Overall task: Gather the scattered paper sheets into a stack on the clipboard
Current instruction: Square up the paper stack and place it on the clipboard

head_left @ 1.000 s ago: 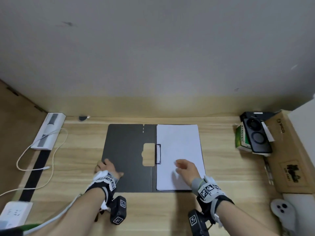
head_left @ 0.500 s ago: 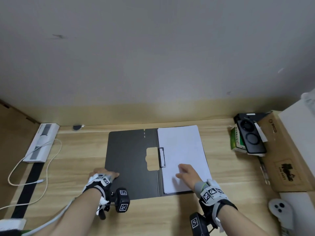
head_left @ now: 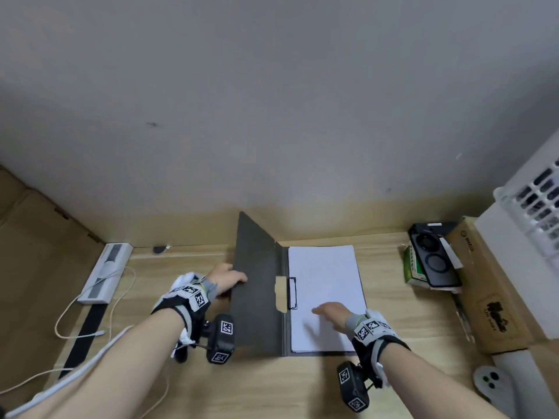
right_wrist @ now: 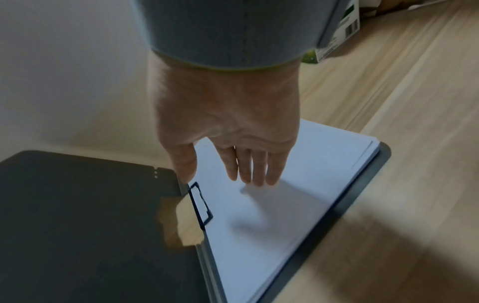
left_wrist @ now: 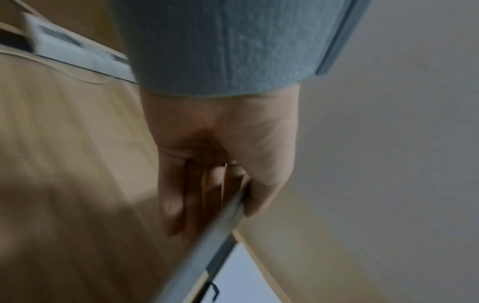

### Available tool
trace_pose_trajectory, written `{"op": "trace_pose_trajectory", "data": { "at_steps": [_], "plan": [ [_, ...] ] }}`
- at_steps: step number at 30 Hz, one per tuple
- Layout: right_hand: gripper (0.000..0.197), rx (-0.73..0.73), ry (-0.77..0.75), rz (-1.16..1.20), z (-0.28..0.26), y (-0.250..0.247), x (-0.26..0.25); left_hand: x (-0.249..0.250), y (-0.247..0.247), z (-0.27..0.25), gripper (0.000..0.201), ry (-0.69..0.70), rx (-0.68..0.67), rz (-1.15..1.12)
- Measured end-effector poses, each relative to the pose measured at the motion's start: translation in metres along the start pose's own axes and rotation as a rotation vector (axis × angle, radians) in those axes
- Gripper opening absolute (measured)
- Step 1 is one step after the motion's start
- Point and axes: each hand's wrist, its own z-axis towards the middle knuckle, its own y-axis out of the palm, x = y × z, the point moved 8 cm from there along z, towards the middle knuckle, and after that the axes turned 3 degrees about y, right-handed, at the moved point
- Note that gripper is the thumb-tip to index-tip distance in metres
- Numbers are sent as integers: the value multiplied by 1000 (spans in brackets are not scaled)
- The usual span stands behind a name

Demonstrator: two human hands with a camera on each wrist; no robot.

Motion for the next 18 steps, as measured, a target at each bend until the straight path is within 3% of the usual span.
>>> {"op": "trace_pose_trajectory", "data": {
  "at_steps": [1, 4, 6, 9, 12, 15, 18],
  "plan": [
    [48, 2, 14, 65, -4, -6, 0, 17, 14, -7, 27, 31, -68, 15],
    [30, 29, -10, 242, -14, -28, -9, 56, 58, -20, 63, 108, -265, -64],
    [27, 62, -58, 369, -19, -48, -13, 72, 89, -21, 73, 142, -353, -105],
    [38, 134, -90, 500, -18, -82, -7, 76, 124, -15, 63, 161, -330, -27],
    [31, 279, -98, 582, -13, -119, 12, 56, 145, 4, 41, 172, -214, 120],
    [44, 385, -73, 437, -4, -140, 35, 26, 156, 22, 23, 131, -168, 207],
    [57, 360, -37, 330, 5, -133, 53, -2, 165, 28, 16, 36, -166, 195]
  ]
}}
